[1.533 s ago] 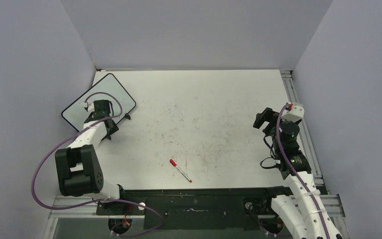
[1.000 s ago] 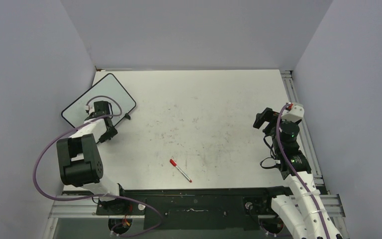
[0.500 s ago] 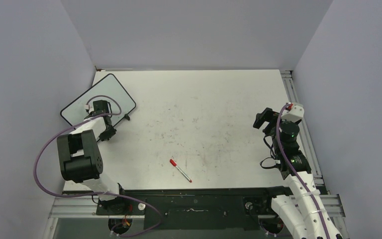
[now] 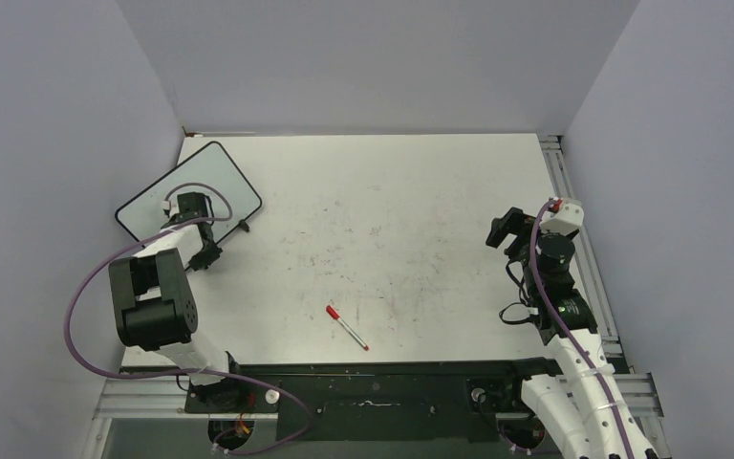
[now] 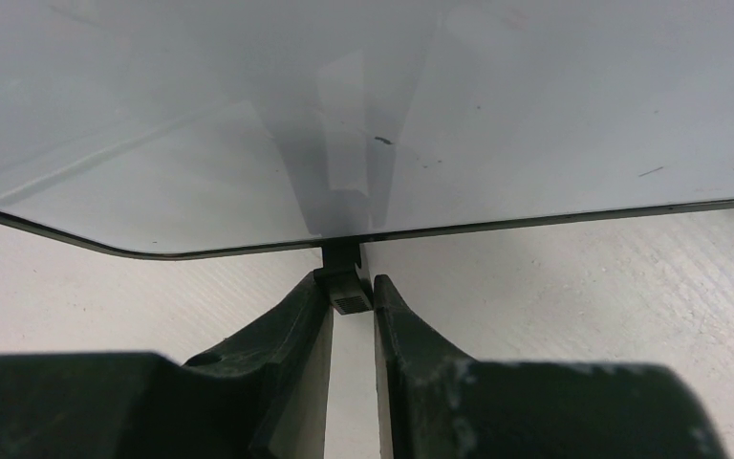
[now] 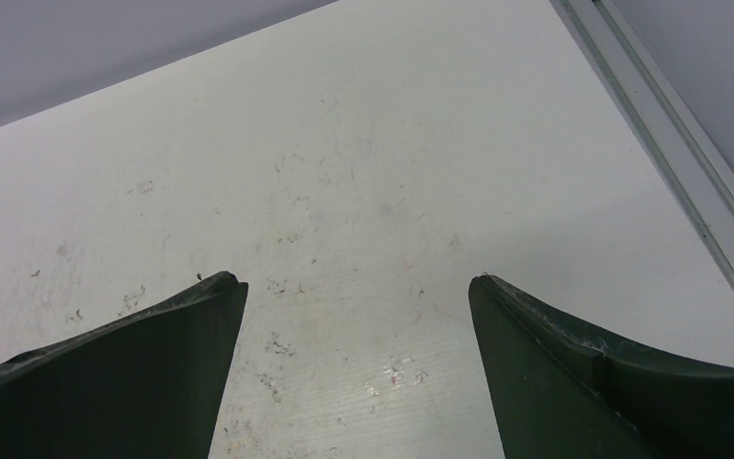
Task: Write a sentence on the whiteboard
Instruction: Move the whiteboard stand to the center of the board.
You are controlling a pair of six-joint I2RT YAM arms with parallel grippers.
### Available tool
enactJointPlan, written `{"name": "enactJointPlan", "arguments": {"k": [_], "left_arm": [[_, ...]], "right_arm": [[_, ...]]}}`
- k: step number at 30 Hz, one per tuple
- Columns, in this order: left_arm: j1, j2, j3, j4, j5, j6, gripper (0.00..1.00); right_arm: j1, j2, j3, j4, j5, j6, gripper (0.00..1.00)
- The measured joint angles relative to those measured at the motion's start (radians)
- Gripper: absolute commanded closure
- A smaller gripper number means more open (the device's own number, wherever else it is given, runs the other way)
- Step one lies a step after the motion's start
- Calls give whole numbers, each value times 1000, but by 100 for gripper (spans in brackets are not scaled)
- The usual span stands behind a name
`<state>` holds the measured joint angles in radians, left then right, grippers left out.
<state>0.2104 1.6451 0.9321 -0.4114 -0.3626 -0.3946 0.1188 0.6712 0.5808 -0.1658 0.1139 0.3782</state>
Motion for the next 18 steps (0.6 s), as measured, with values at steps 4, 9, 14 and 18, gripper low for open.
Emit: {"name": "enactJointPlan", "arguments": {"k": [4, 9, 14, 18], "left_arm": [[-13, 0, 0, 2, -3, 14, 100], [-51, -2, -6, 14, -11, 23, 100], [-90, -8, -12, 32, -7, 38, 100], [-125, -12, -14, 47, 1, 50, 100]], "right_arm": [[0, 0, -4, 0, 0, 0, 10], [0, 0, -5, 0, 0, 0, 10], [0, 0, -5, 0, 0, 0, 10], [0, 0, -5, 0, 0, 0, 10]]}}
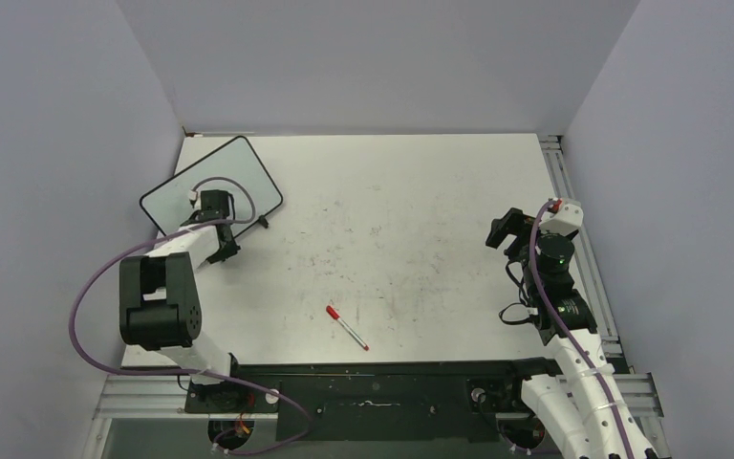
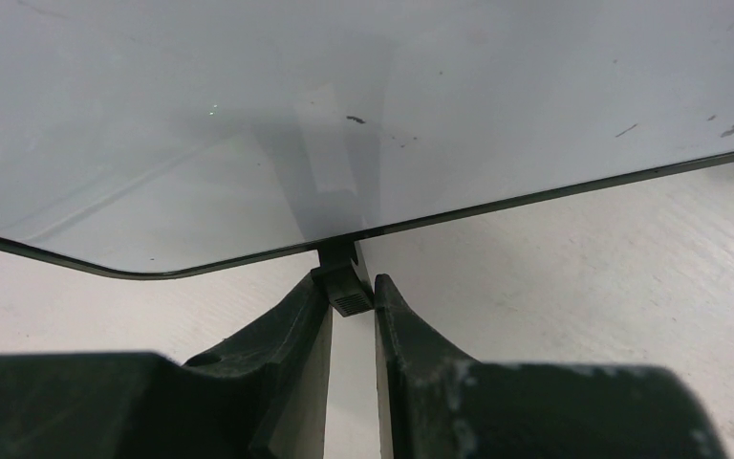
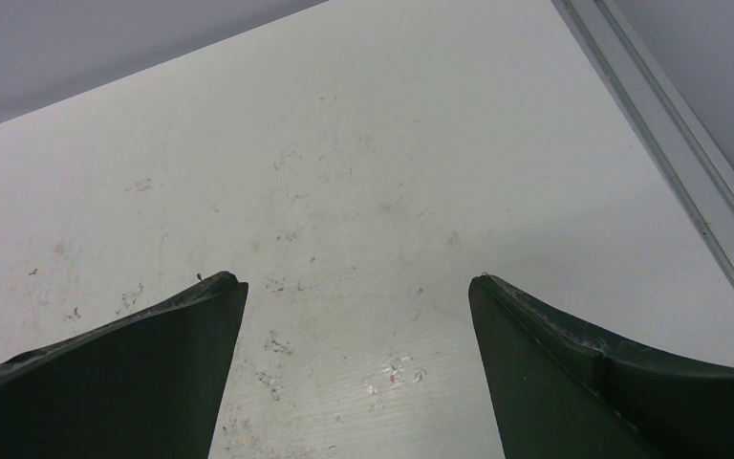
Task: Write a sentence on the whiteboard
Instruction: Move the whiteboard stand to the center of the board.
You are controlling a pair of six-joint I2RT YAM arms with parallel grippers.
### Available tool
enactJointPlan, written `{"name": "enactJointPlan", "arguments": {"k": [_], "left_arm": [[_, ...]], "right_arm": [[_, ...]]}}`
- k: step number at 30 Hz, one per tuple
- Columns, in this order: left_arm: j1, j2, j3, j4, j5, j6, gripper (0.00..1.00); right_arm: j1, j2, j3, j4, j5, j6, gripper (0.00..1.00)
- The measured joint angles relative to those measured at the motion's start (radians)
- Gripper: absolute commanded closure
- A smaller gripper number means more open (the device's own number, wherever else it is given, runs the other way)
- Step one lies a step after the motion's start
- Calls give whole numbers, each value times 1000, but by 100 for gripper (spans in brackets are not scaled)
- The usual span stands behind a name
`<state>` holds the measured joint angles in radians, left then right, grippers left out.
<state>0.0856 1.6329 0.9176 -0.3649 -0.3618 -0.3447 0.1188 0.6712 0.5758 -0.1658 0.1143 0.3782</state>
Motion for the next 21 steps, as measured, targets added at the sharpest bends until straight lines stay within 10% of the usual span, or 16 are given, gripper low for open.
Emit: {"name": "enactJointPlan", "arguments": {"k": [21], "left_arm": [[-197, -18, -21, 35, 109, 61, 100]], "right_arm": [[0, 1, 0, 0, 0, 0, 10]]}}
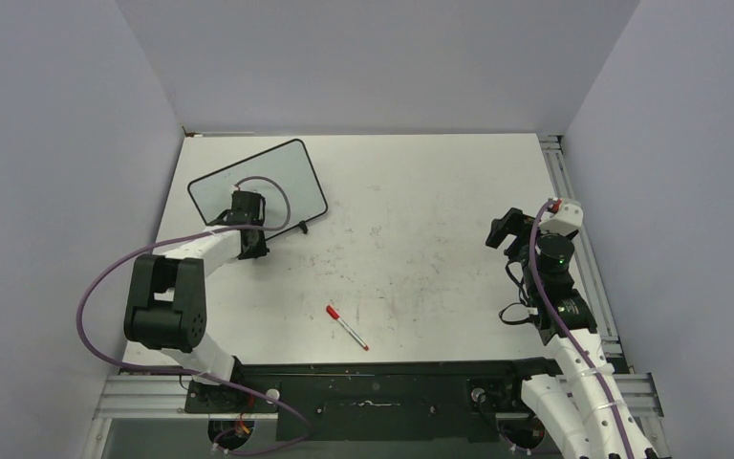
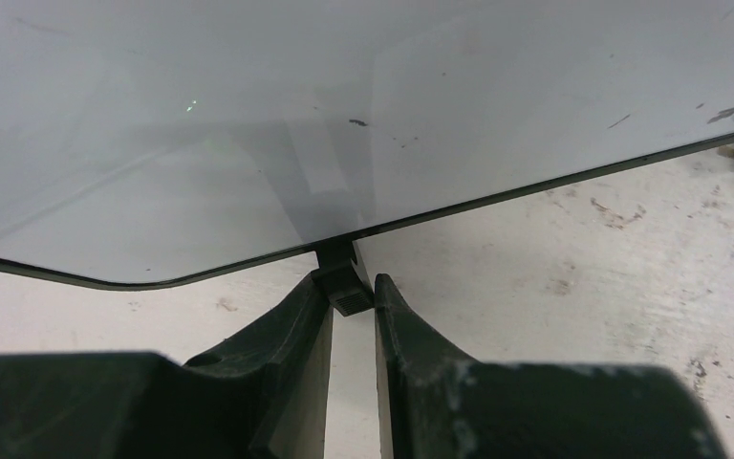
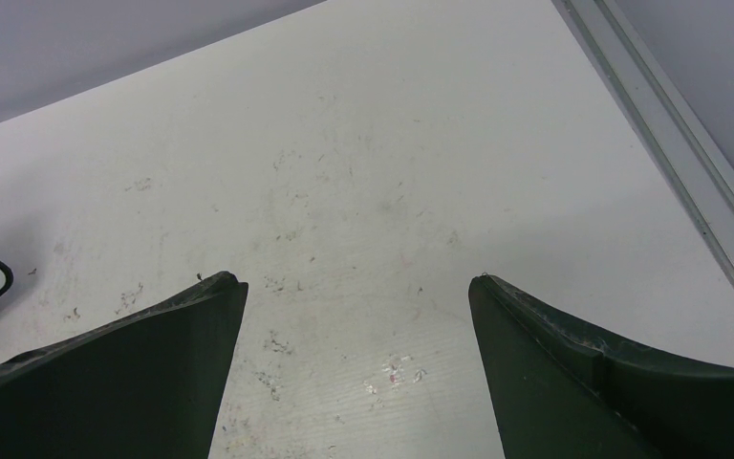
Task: Write a sentence on the whiteboard
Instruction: Move the whiteboard stand to the center of the board.
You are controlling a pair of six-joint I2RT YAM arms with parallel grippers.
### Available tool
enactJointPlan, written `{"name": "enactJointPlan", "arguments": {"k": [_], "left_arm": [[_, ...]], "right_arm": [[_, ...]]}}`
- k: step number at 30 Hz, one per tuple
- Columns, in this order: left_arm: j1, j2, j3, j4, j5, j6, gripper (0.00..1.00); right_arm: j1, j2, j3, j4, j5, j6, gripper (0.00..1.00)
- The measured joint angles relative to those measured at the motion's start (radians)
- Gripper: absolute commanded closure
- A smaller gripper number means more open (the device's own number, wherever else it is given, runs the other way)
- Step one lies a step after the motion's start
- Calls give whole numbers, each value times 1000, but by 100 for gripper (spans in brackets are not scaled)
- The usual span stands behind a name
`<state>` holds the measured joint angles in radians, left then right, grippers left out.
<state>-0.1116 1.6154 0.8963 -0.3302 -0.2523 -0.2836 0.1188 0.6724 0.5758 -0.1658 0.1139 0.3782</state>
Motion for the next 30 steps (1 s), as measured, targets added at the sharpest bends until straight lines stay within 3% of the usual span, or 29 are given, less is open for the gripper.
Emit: {"name": "enactJointPlan", "arguments": {"k": [30], "left_arm": [[-249, -13, -10, 1, 40, 26, 100]], "right_arm": [[0, 1, 0, 0, 0, 0, 10]]}}
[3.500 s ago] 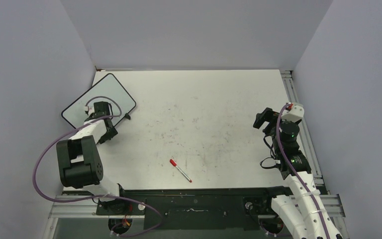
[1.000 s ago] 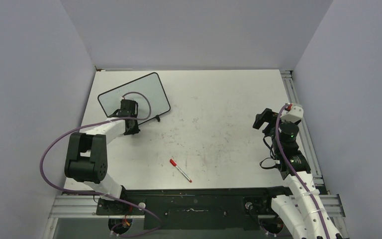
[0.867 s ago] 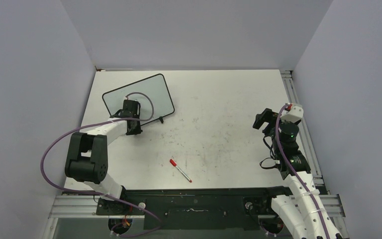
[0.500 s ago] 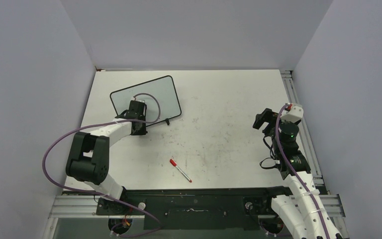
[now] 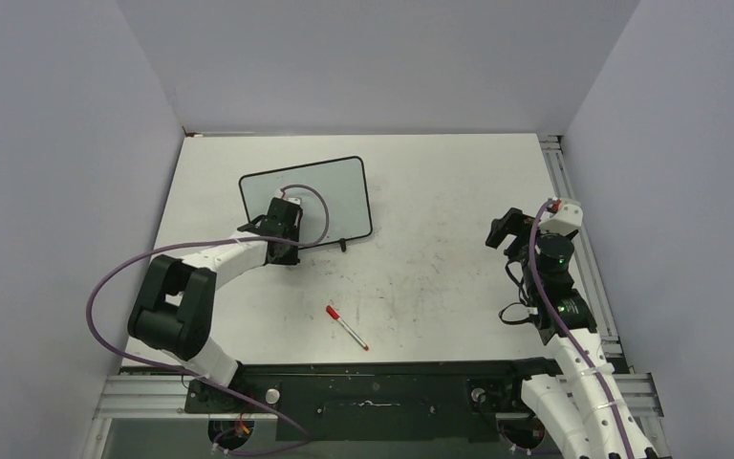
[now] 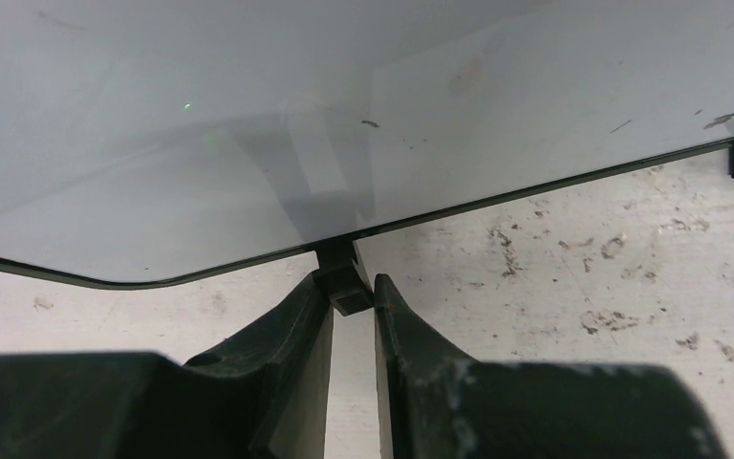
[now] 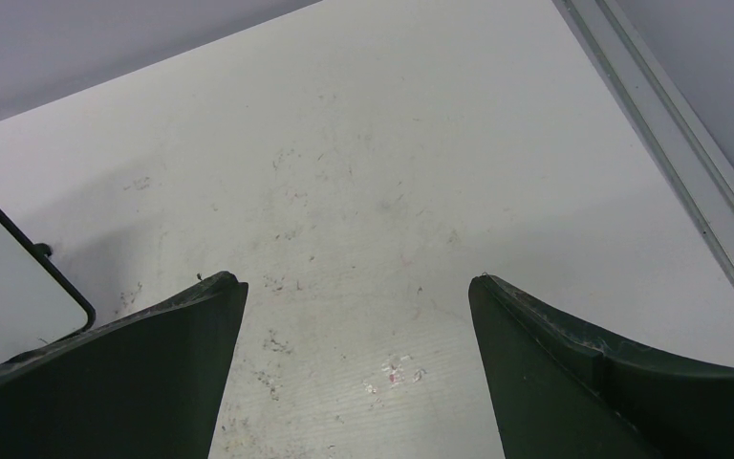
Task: Write a sentence on the whiteboard
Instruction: Move the whiteboard stand to the center of the board.
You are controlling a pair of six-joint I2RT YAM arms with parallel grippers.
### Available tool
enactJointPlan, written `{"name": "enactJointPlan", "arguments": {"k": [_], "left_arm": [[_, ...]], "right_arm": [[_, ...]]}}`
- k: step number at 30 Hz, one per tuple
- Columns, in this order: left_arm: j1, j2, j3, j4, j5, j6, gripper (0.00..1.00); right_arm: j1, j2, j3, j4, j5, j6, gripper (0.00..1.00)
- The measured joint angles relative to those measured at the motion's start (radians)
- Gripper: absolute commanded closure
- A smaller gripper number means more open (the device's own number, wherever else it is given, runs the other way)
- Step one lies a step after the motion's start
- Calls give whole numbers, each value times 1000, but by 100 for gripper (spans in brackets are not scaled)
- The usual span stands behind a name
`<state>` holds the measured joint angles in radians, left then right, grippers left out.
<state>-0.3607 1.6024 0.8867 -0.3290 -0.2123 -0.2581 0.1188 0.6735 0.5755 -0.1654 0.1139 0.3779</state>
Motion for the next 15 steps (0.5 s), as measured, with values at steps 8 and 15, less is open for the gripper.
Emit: {"name": "enactJointPlan", "arguments": {"k": [8, 15], "left_arm": [[-13, -26, -10, -26, 24, 0, 100], [-14, -20, -7, -50, 38, 0, 88]], "right_arm": [[0, 20, 0, 0, 0, -1, 10], [0, 22, 0, 0, 0, -1, 10]]}}
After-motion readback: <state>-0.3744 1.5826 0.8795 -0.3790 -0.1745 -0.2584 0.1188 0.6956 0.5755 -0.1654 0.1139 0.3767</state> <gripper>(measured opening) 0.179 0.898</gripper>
